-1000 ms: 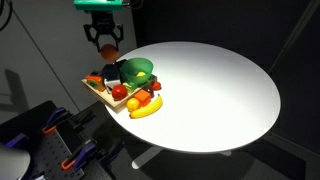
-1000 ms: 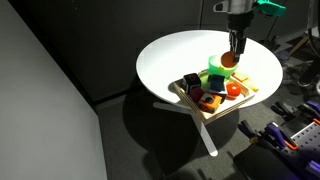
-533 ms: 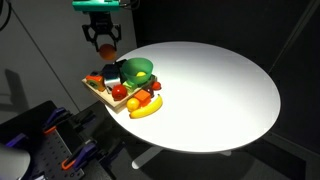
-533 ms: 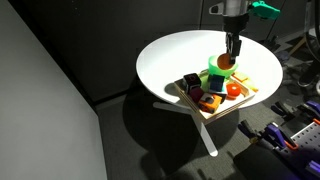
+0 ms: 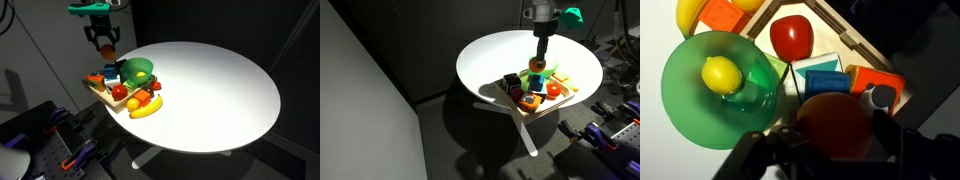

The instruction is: Put the orange in the box

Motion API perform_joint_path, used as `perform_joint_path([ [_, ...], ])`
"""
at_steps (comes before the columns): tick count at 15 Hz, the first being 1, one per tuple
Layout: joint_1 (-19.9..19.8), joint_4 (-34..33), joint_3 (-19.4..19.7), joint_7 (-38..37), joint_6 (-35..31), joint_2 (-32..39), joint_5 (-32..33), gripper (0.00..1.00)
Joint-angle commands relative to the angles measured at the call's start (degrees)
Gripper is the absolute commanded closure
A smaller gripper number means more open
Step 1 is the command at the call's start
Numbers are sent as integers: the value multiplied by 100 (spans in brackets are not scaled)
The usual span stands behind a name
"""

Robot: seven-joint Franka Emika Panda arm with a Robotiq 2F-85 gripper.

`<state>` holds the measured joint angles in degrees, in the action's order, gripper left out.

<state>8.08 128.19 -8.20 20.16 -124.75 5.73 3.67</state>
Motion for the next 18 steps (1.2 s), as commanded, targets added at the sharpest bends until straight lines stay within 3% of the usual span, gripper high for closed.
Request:
perform_joint_path([
  [1,1,-304,-8,-609,-68,269,-56,50],
  [10,32,-838,30,-1233,-92,882,131,50],
  [18,10,-1045,121,-1280,-92,1205,222,50],
])
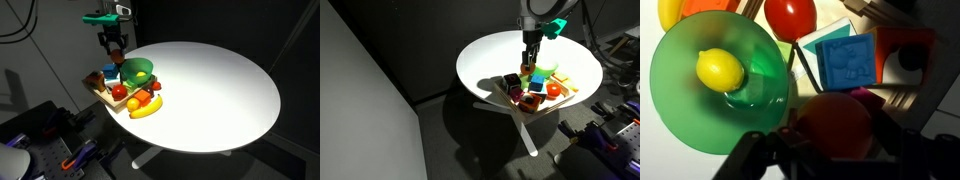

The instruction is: Put the orange in the box

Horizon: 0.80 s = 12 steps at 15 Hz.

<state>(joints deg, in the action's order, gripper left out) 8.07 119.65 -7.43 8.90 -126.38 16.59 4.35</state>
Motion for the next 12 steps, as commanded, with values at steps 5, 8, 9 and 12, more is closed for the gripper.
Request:
perform_joint_path([
  [5,3,-213,53,-98,122,151,125,6],
  [8,6,-203,41,-72,139,120,121,0],
  [9,6,-193,31,-53,150,98,112,0],
  [12,-2,-156,-24,56,285,-12,48,0],
])
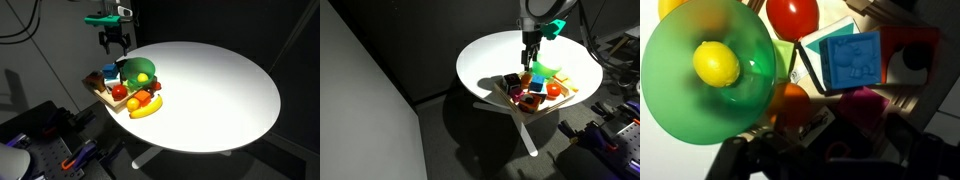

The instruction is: Put the orange in the box

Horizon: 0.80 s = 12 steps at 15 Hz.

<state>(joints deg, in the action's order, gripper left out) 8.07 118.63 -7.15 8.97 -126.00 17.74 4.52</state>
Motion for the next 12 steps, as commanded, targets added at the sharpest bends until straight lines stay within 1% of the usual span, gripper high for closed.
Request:
perform_joint_path([
  [1,-1,-43,-70,70,319,-172,21,0],
  [7,8,65,-179,141,714,-619,-40,0],
  [12,7,152,-189,92,971,-1048,-50,0],
])
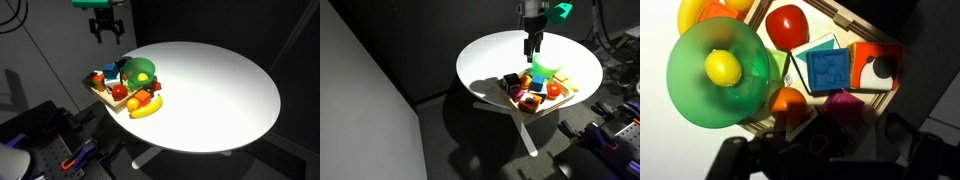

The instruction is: Put the orange in the box

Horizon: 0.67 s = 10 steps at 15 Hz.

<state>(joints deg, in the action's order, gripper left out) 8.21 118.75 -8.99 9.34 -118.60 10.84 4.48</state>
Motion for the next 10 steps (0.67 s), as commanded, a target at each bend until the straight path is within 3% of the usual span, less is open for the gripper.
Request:
perform_joint_path([
  [1,-1,164,1,26,332,-446,-24,0],
  [10,-16,682,58,-97,1188,-1258,66,0],
])
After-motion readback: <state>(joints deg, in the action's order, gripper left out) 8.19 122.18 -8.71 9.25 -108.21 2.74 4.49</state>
